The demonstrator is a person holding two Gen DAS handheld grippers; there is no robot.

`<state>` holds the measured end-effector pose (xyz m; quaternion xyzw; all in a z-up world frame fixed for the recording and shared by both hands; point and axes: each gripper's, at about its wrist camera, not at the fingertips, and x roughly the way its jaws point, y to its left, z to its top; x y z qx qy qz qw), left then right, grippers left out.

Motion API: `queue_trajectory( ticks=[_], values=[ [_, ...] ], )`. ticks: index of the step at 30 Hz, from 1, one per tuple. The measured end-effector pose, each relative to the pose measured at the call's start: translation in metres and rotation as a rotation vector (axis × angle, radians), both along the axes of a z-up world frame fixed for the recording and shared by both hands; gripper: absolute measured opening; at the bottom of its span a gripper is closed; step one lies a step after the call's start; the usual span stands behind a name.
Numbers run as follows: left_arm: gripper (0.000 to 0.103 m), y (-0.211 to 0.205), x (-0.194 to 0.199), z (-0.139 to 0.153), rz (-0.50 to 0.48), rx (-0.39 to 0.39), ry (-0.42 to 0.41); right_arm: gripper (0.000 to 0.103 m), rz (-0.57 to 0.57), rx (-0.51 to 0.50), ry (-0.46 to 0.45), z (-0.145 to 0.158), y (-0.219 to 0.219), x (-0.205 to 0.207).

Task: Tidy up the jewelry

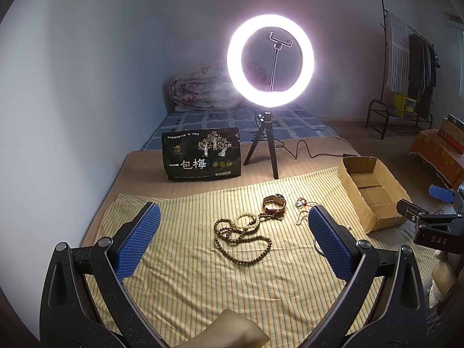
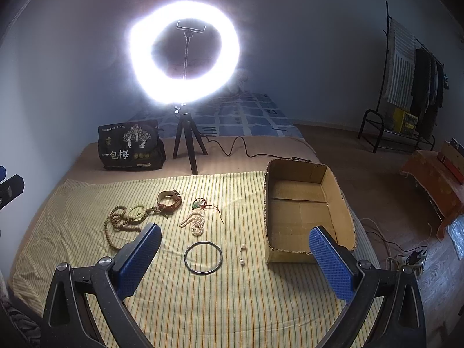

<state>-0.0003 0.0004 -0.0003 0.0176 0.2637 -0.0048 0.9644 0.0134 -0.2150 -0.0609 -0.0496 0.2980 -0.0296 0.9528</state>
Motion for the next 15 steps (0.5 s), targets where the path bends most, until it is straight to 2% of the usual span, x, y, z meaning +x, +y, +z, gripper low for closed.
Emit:
queue_trajectory(
  ticks=[15],
  values=[
    [0.103, -0.0029, -0.0027, -0.0025, 0.000, -0.001, 0.001, 0.103, -0.003, 0.005, -0.005, -0.0009, -0.0014, -0.0016]
  ],
)
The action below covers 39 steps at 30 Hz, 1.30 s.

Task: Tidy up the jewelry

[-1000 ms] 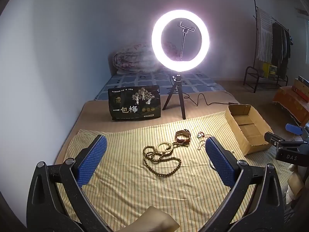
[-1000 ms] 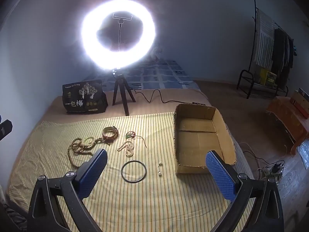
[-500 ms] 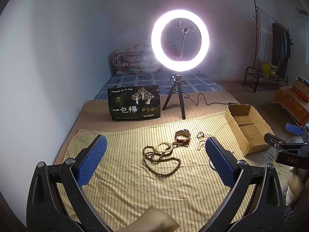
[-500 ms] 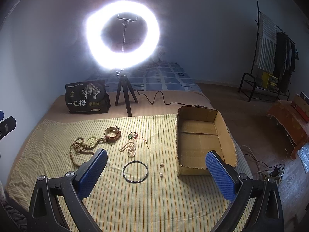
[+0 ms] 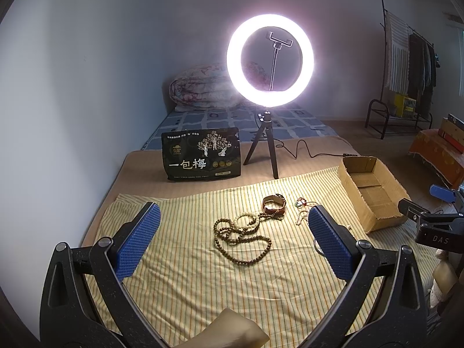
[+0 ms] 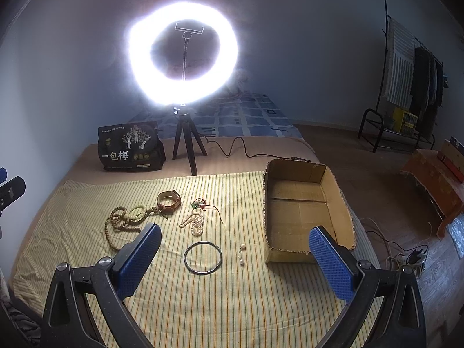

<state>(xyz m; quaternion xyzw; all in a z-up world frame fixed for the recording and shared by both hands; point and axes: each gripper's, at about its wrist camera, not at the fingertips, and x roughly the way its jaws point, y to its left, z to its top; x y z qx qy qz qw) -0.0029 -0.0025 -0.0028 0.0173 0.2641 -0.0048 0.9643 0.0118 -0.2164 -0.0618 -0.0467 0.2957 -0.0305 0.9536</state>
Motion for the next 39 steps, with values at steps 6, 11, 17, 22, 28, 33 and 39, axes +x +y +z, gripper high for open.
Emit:
queue_trajectory(
  ticks=[6, 11, 17, 22, 28, 33, 39],
  values=[
    [0.103, -0.0003, 0.0000, -0.0002, 0.002, 0.000, 0.000, 0.103, 0.002, -0.001, 0.000, 0.0000, 0.0004, 0.0002],
    [0.103, 0.0000, 0.0002, -0.0001, 0.000, 0.000, 0.000, 0.103, 0.004, 0.000, 0.000, 0.0001, 0.0010, 0.0001],
    [0.103, 0.0000, 0.0001, -0.0001, 0.000, 0.000, 0.000, 0.103, 0.004, -0.001, 0.000, 0.0003, 0.0010, 0.0001],
    [0.103, 0.0002, 0.0000, -0.0002, 0.001, 0.000, 0.001, 0.103, 0.004, -0.001, 0.000, 0.0006, 0.0013, 0.0004],
    [0.103, 0.0004, 0.0002, 0.0002, 0.000, -0.001, 0.001, 0.103, 0.005, 0.000, 0.000, 0.0006, 0.0011, 0.0002],
    [0.103, 0.0006, 0.0005, 0.0004, 0.000, -0.001, 0.001, 0.103, 0.007, 0.001, 0.000, 0.0003, 0.0015, 0.0005],
    [0.103, -0.0013, 0.0023, -0.0058, 0.002, 0.001, 0.004, 0.103, 0.010, 0.000, 0.002, -0.0002, 0.0018, 0.0000]
  ],
)
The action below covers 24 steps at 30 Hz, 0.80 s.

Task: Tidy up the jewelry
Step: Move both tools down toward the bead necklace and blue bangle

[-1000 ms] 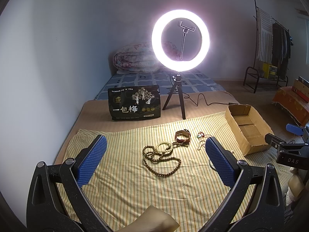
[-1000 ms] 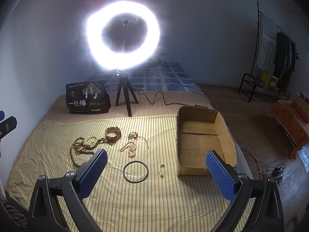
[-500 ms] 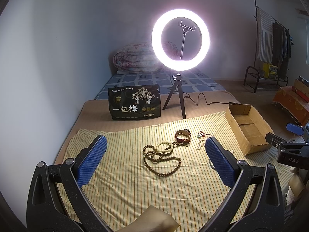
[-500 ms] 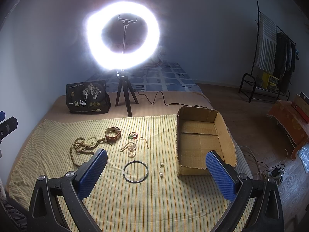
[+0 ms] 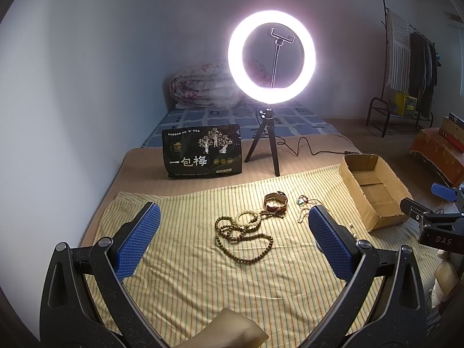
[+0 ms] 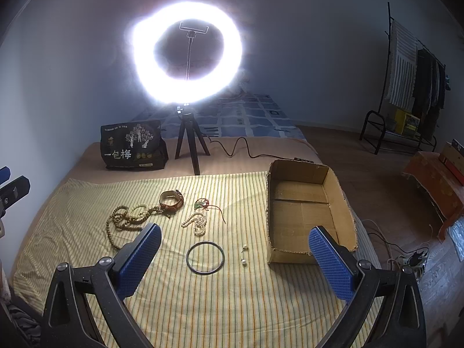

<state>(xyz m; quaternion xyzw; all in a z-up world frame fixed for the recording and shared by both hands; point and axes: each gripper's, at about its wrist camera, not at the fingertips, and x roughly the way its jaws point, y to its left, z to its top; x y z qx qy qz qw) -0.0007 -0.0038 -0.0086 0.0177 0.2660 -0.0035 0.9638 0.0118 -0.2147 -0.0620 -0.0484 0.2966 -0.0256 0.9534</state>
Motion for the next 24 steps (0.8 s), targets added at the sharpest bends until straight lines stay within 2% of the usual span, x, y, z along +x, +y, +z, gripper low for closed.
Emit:
queue_trajectory(
  ticks=[10, 13, 15, 18, 24],
  values=[
    [0.103, 0.014, 0.010, -0.014, 0.028, 0.009, 0.025, 0.103, 0.007, -0.006, 0.012, -0.006, -0.005, 0.004],
    [0.103, 0.016, 0.015, -0.017, 0.028, 0.028, 0.038, 0.103, 0.046, 0.038, -0.013, -0.012, -0.011, 0.002],
    [0.103, 0.017, 0.022, -0.023, 0.025, 0.051, 0.061, 0.103, 0.052, 0.042, -0.022, -0.016, -0.013, 0.001],
    [0.103, 0.025, 0.033, -0.037, 0.029, 0.064, 0.121, 0.103, 0.052, 0.003, 0.013, -0.023, -0.011, 0.006],
    [0.103, 0.049, 0.054, -0.062, 0.061, 0.001, 0.251, 0.103, 0.094, -0.031, 0.091, -0.040, -0.001, 0.017]
  ],
)
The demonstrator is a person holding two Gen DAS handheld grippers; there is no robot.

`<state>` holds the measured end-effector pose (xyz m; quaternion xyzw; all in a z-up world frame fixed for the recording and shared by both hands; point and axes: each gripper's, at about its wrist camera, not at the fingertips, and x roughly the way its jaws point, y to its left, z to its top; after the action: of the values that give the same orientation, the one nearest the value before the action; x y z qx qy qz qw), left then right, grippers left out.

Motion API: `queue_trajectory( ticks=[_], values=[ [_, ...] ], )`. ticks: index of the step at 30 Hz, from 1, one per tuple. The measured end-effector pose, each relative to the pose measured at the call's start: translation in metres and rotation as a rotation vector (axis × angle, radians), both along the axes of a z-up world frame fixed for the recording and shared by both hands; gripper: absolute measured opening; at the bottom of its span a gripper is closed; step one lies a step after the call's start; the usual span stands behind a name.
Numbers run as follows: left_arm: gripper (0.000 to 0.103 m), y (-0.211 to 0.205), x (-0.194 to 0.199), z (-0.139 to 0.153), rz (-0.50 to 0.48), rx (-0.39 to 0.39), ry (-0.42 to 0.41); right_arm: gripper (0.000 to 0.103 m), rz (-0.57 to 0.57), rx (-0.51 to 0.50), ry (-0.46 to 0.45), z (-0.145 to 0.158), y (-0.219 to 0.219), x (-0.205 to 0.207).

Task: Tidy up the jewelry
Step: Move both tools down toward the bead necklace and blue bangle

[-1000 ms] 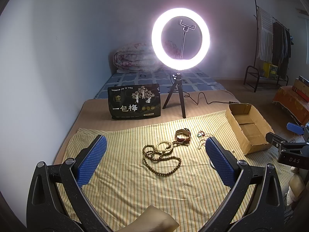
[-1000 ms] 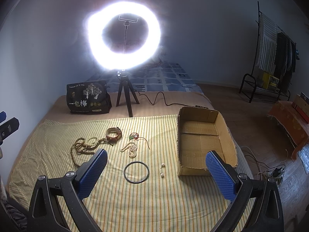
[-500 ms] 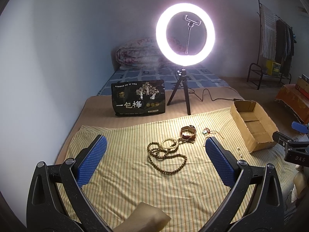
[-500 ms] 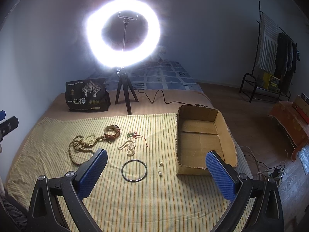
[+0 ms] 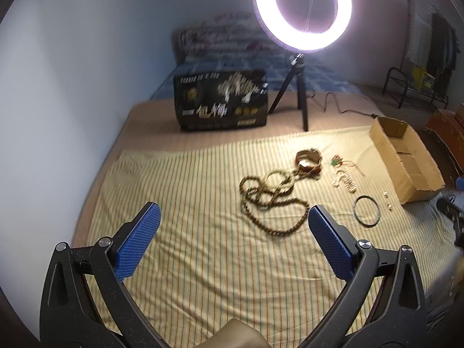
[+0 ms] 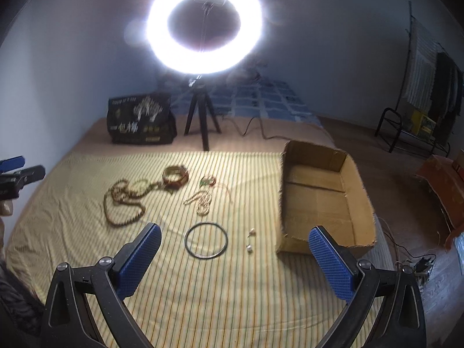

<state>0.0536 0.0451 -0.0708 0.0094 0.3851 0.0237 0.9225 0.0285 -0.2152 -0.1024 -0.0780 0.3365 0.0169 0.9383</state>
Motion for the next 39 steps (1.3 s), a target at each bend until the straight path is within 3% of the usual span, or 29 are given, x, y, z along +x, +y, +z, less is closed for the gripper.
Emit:
queue_trajectory(
  ticks=[8, 12, 23, 30, 33, 36, 39],
  values=[
    [0.098, -0.001, 0.029, -0.032, -0.044, -0.068, 0.134, 0.103, 0.088, -0.056, 0.122, -0.034, 0.022, 0.016],
    [0.087, -0.004, 0.049, -0.048, -0.071, -0.133, 0.226, 0.103, 0.099, -0.020, 0.203, -0.051, 0.020, 0.026],
    [0.087, -0.014, 0.091, -0.087, -0.102, -0.212, 0.366, 0.103, 0.098, 0.007, 0.355, -0.090, 0.027, 0.077],
    [0.086, -0.007, 0.122, -0.113, -0.046, -0.256, 0.427, 0.103, 0.095, -0.042, 0.389, -0.107, 0.034, 0.097],
    [0.074, -0.002, 0.136, -0.124, -0.013, -0.274, 0.454, 0.103, 0.080, -0.042, 0.395, -0.110, 0.032, 0.104],
    [0.074, 0.000, 0.148, -0.135, 0.005, -0.316, 0.481, 0.103, 0.079, -0.025, 0.404, -0.113, 0.030, 0.110],
    [0.074, -0.008, 0.154, -0.139, -0.007, -0.302, 0.483, 0.103, 0.086, -0.021, 0.403, -0.115, 0.033, 0.115]
  ],
)
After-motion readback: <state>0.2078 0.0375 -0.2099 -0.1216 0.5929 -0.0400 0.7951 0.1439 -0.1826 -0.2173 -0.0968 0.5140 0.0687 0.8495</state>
